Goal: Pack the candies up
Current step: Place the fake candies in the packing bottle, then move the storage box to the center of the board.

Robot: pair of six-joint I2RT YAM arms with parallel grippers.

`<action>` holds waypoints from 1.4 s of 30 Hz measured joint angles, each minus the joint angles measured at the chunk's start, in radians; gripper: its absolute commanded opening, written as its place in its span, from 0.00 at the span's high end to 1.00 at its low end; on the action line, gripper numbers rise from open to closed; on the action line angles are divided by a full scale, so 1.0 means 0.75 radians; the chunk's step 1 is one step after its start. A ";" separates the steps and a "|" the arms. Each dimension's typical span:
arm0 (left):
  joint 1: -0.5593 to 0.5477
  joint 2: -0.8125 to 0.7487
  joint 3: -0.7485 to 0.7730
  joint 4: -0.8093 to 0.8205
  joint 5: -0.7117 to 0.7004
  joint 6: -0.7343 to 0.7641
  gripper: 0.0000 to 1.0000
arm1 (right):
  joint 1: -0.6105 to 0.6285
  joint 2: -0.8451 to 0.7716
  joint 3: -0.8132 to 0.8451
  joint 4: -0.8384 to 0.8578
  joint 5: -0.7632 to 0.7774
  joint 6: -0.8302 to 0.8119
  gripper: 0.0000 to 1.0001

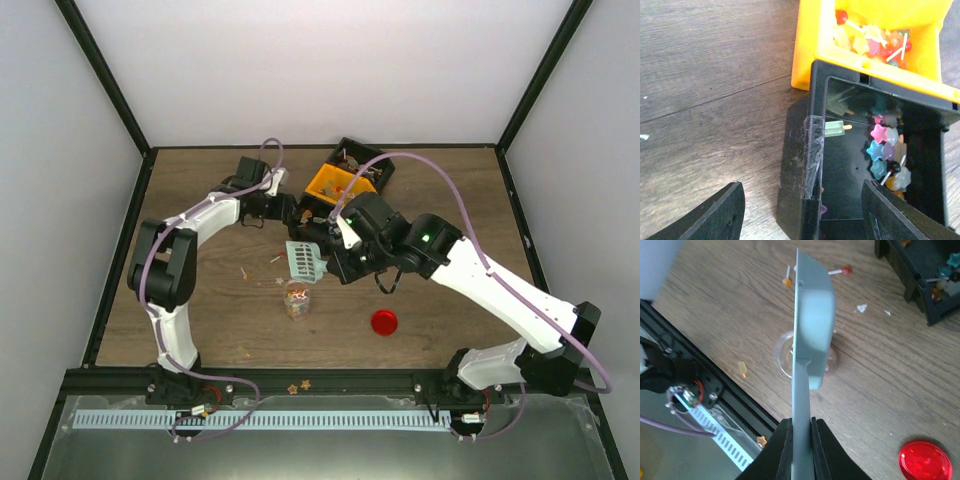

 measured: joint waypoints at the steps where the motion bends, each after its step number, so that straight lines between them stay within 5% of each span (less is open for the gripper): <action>1: 0.000 -0.013 -0.006 -0.001 -0.002 -0.012 0.35 | -0.009 -0.011 -0.001 0.021 -0.006 0.011 0.99; 7: -0.017 -0.146 -0.106 -0.050 -0.138 -0.251 0.47 | -0.191 -0.109 -0.052 0.199 -0.063 0.106 0.99; 18: -0.170 -0.221 -0.145 -0.235 -0.410 -0.982 0.43 | -0.816 -0.027 -0.095 0.451 -0.204 0.264 0.99; 33: -0.312 0.035 0.175 -0.429 -0.573 -1.580 0.47 | -0.999 0.124 -0.057 0.615 -0.551 0.258 0.99; 42: -0.360 0.173 0.344 -0.565 -0.635 -1.706 0.71 | -1.099 0.127 -0.057 0.653 -0.676 0.231 0.99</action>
